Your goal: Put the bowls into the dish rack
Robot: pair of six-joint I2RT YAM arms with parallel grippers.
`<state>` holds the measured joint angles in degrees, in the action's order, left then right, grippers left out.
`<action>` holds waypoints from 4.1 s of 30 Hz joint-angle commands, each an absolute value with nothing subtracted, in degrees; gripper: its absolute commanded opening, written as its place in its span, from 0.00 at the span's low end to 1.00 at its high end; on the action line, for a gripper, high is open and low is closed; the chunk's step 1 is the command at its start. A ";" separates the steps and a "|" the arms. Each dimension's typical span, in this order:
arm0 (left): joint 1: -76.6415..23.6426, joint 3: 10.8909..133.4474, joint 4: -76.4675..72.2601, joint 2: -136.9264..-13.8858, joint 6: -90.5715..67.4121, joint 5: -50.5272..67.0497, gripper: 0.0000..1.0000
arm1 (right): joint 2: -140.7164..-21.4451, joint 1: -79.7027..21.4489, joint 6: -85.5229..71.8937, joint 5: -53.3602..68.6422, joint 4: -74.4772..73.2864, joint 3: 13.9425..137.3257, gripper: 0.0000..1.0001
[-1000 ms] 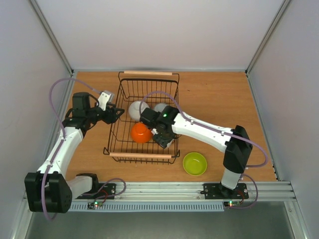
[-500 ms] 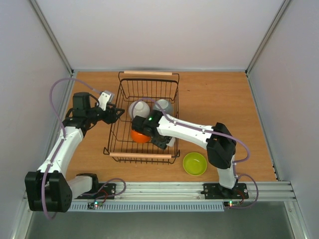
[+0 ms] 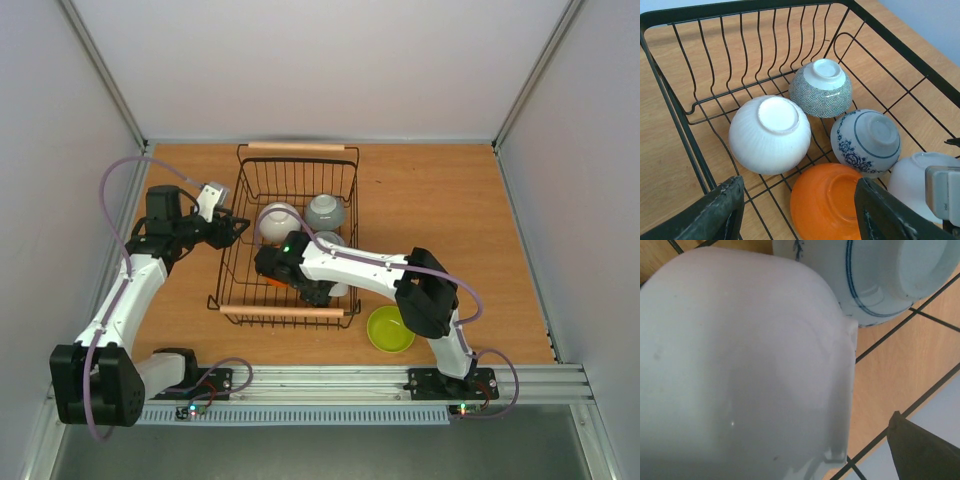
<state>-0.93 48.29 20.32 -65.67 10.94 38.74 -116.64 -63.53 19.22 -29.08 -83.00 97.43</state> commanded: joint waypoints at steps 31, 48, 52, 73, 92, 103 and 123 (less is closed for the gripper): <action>-0.68 48.97 17.89 -66.35 11.07 38.76 0.62 | -110.14 -65.96 25.75 -11.80 -74.38 100.41 0.99; -0.70 48.78 18.01 -65.63 11.06 38.68 0.62 | -85.06 -50.39 8.97 -24.45 -62.72 86.09 0.99; -0.70 48.78 17.93 -65.73 11.07 39.01 0.62 | -72.31 -43.05 0.56 -24.36 -62.70 74.90 0.99; -0.70 49.13 18.24 -66.36 10.98 39.82 0.62 | -50.89 -38.84 -21.65 -4.01 -51.95 30.59 0.67; -0.70 49.13 18.29 -66.60 11.09 39.97 0.62 | -48.43 -38.84 -21.94 -13.36 -59.91 37.78 0.01; -0.70 49.57 18.99 -66.12 10.57 40.87 0.62 | -47.77 -38.77 -10.26 -26.47 -57.01 56.26 0.01; -1.05 49.66 20.83 -65.64 12.63 45.24 0.61 | -98.03 -51.48 8.01 -21.04 -53.03 98.97 0.01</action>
